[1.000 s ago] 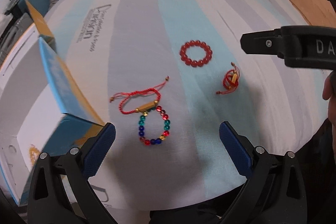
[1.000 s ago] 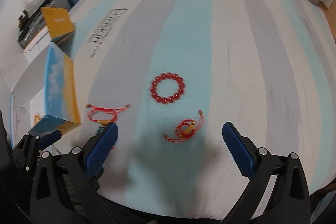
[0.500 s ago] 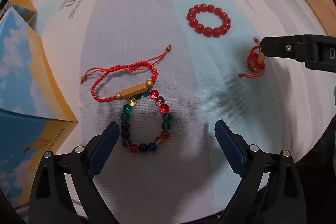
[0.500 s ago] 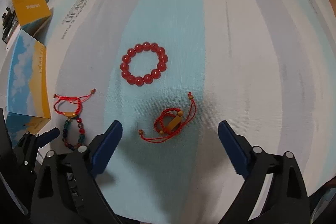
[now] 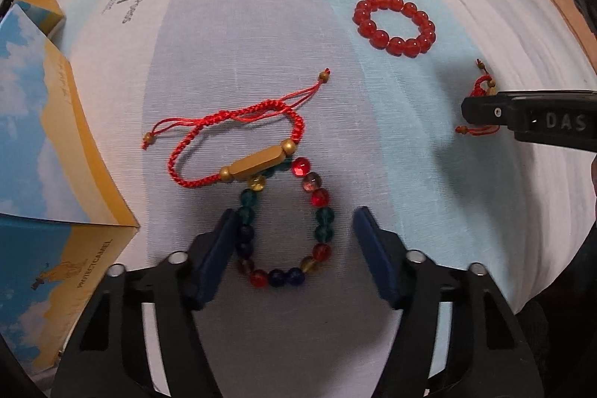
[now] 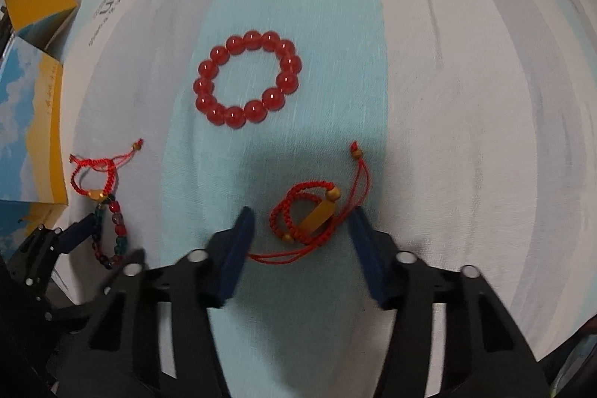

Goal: Organize jewelry
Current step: 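Grasp the multicolour bead bracelet with the left tool while the right tool grasps the red knotted charm, then carry the multicolour bracelet in the left tool while the right tool carries the red charm into the box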

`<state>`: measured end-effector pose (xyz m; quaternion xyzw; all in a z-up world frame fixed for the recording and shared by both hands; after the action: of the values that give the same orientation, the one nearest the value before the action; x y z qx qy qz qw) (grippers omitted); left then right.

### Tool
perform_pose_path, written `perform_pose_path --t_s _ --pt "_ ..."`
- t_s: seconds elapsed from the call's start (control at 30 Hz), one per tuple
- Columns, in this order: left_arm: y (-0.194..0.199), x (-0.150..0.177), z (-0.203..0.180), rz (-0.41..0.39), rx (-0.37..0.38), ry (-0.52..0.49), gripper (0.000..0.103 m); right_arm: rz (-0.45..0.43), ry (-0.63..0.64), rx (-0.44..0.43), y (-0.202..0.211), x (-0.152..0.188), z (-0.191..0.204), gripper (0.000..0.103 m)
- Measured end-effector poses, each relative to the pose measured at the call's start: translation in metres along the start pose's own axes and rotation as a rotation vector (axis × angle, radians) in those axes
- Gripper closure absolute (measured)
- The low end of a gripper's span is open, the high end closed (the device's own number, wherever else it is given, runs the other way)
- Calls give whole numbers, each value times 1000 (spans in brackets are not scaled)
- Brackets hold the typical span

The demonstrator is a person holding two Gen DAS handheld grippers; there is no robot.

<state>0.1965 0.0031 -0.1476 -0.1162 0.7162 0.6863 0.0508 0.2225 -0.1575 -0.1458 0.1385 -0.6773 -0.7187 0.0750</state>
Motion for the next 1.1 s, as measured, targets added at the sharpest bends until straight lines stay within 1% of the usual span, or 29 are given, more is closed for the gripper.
perform_pose_path --t_s 0.03,0.07,0.1,0.13,0.17,0.2,0.37,0.57,0.6,0.63,0.83,1.0,1.03,1.1 --pt "1 0 2 -1 -3 2 51 0 0 3 0 1 0 64" --pt "3 -2 4 -1 -2 2 58 -1 -2 4 0 2 -1 69" --pt "4 -1 4 2 1 0 65 -3 -4 7 0 2 -1 71" --pt "6 1 5 5 5 -4 69 -4 -5 10 1 2 -1 75" --pt "6 2 6 8 5 -12 78 -3 -4 13 2 3 -1 80" --pt "7 2 6 12 7 -17 84 -3 -1 16 4 5 -1 81" --pt "13 8 4 26 27 -16 84 -26 3 23 16 8 1 83" --pt "28 8 3 8 22 -19 85 -52 7 31 36 9 6 83" --pt "32 7 3 2 23 -18 101 -58 8 32 41 10 8 83" --pt "36 9 1 -1 22 -17 102 -63 9 32 43 6 6 83" --pt "62 3 3 -37 14 -21 102 -96 15 40 68 13 10 83" --pt "66 6 8 -44 1 -13 102 -118 31 45 86 16 15 83" --pt "67 10 9 -48 -5 -10 101 -122 36 49 89 17 16 83" --pt "58 10 12 -47 -21 2 96 -123 42 52 89 16 18 83"
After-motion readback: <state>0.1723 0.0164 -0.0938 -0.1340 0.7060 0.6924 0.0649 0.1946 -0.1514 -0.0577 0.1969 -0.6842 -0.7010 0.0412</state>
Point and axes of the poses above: each gripper's, at about its wrist camera, not at the fingertips, and y roughly against the way its jaws point, z to its left, x to its underside, the point moved 5 cm from there along -y, roughly the way its jaws point, and after that the axes turned 12 degrees about y, right-handed, at the moved point
